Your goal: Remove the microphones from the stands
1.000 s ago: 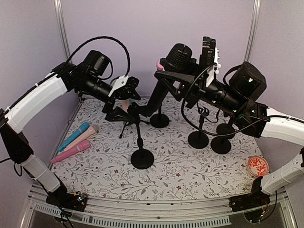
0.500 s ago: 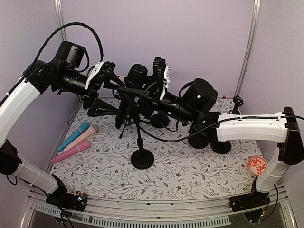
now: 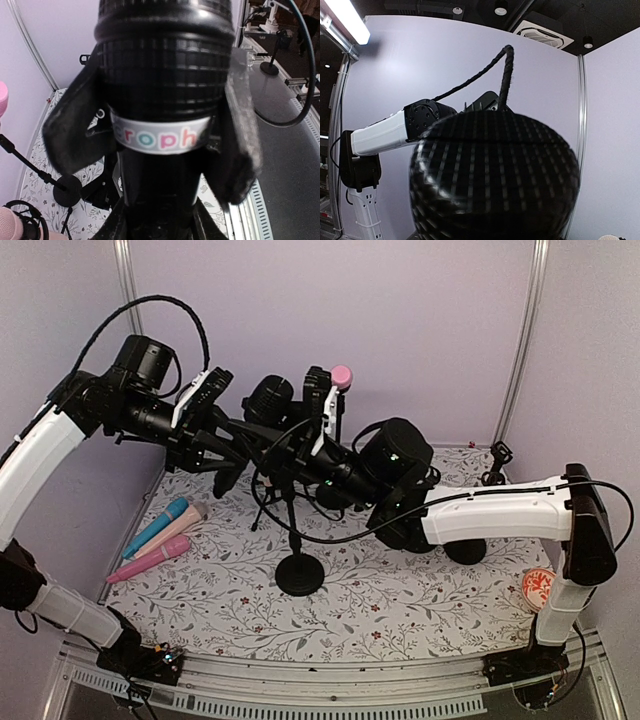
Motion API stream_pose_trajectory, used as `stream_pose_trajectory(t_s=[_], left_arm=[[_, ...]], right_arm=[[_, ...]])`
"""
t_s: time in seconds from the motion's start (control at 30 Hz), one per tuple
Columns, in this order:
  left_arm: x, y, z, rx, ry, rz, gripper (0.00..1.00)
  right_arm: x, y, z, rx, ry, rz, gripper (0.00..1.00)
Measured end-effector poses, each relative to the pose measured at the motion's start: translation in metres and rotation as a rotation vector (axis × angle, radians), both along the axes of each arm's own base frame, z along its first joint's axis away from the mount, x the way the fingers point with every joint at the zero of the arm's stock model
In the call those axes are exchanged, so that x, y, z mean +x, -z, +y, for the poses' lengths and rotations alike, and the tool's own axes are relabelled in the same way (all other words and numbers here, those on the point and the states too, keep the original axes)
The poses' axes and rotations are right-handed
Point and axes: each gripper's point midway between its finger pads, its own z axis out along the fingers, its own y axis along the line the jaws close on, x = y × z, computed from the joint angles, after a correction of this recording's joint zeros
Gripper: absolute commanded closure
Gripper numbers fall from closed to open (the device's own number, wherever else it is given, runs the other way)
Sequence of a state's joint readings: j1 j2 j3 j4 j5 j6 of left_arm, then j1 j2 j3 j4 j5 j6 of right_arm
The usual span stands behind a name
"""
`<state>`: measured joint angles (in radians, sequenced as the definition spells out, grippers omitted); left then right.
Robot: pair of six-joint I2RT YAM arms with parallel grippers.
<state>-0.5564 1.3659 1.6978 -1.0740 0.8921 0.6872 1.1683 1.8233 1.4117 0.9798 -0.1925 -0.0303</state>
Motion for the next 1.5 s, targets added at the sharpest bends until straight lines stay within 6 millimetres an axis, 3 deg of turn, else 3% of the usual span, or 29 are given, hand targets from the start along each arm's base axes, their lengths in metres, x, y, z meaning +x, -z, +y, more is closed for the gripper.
stream_pose_trajectory(t_s=[0.13,0.23,0.37,0.47,0.6,0.7,0.87,1.0,1.17,1.3,1.5], left_arm=[[0.002,0.005,0.004,-0.002,-0.013,0.010,1.00],[0.011,0.016,0.016,0.022,-0.070,0.022,1.00],[0.028,0.038,0.041,0.066,-0.179,0.016,1.00],[0.040,0.062,0.065,0.119,-0.277,0.007,1.00],[0.049,0.115,0.099,0.231,-0.388,0.009,1.00],[0.051,0.164,0.125,0.334,-0.455,0.036,1.00],[0.051,0.240,0.166,0.522,-0.532,0.075,1.00],[0.056,0.279,0.187,0.633,-0.564,0.104,1.00],[0.075,0.313,0.208,0.712,-0.634,0.113,1.00],[0.080,0.335,0.218,0.761,-0.671,0.118,0.95],[0.091,0.354,0.228,0.806,-0.729,0.109,0.71]], right_arm=[[0.002,0.006,0.004,-0.030,0.008,0.011,0.28],[0.006,0.012,0.003,-0.061,0.032,0.034,0.19],[0.006,0.022,-0.023,-0.119,0.084,0.088,0.14],[-0.003,0.012,-0.058,-0.127,0.102,0.128,0.15],[-0.015,-0.007,-0.106,-0.111,0.112,0.215,0.21],[-0.020,0.002,-0.129,-0.149,0.100,0.316,0.23],[-0.019,0.060,-0.130,-0.331,0.079,0.537,0.25],[-0.020,0.119,-0.130,-0.474,0.076,0.690,0.28],[-0.019,0.184,-0.137,-0.592,0.123,0.780,0.32],[-0.007,0.209,-0.141,-0.592,0.204,0.776,0.34],[0.015,0.239,-0.130,-0.570,0.300,0.762,0.34]])
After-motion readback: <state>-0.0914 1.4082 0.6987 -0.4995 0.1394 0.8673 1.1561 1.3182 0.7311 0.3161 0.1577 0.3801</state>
